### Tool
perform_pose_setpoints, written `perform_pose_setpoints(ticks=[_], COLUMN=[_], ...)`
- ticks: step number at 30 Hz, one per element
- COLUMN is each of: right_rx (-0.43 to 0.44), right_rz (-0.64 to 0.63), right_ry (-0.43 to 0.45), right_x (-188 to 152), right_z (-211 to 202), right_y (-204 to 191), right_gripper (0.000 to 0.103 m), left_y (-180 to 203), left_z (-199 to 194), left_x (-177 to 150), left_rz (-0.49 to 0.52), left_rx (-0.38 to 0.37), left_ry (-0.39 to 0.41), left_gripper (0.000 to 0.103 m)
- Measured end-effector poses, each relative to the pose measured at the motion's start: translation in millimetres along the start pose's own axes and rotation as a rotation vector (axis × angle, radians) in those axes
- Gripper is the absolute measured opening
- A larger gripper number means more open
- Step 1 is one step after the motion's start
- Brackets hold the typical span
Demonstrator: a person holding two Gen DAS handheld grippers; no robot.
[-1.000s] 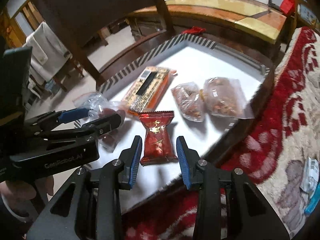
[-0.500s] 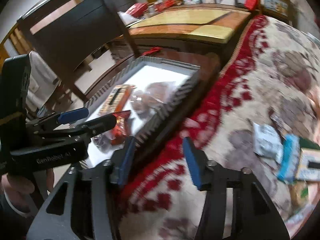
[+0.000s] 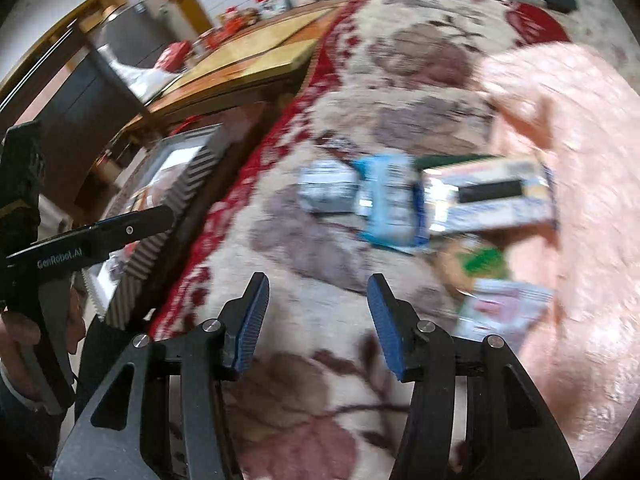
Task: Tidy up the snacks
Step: 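Move both tools back to the remaining packets on the blanket, then grasp the blue-and-white packet with right tool while left tool grips the white barcode packet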
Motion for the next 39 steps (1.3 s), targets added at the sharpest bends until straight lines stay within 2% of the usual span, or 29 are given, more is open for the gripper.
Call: perform_pose_setpoints(ticks=[8,18,28,34,37,38,39], right_rx=[-0.006,0.019,0.014,-0.040,-0.021,-0.011,-0.011], right_rz=[0.050,0.056,0.010,-0.040,-0.025,-0.024,-0.035], right_ry=[0.010,0.008,-0.002,-0.043,-0.069,-0.064,-0.052], right_x=[-1.6,1.4,34.9,55.5,58.1,58.6,59.1], right_z=[-5.2,1.2,31.4,66.1,80.3,81.8,81.8], right_y=[30.0,36.2,28.9,29.3,34.1,34.6,34.4], right_gripper=[0.051,0.051,0.051,0.051,0.051,0.048,0.032], left_y=[38.8,52.4,41.9,24.6,23.3,23.1,23.7], left_z=[42.2,70.8,79.2,78.6,80.2,80.3,81.5], left_x=[12.5,26.7,36.1,37.7,38.9,38.9,38.9], left_rz=[0.072,0.060,0.032,-0.001,-0.006,-0.004,-0.003], left_rx=[-0.041,-0.050,-0.033,-0.016,-0.016,-0.018,-0.019], left_ry=[-0.048,-0.098,-0.110,-0.112,-0.112,-0.113,-0.115], left_gripper=[0.085,0.085,0.085,0.085,0.085,0.085,0.085])
Point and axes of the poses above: each gripper's, at about its wrist camera, not at the fingertips, and z roughly the way its jaws point, y to its right, x to its top, the point moved 5 cm from there along z, roughly the way its jaws point, and after that the axes turned 4 degrees about -x, right-handed, at the moved point
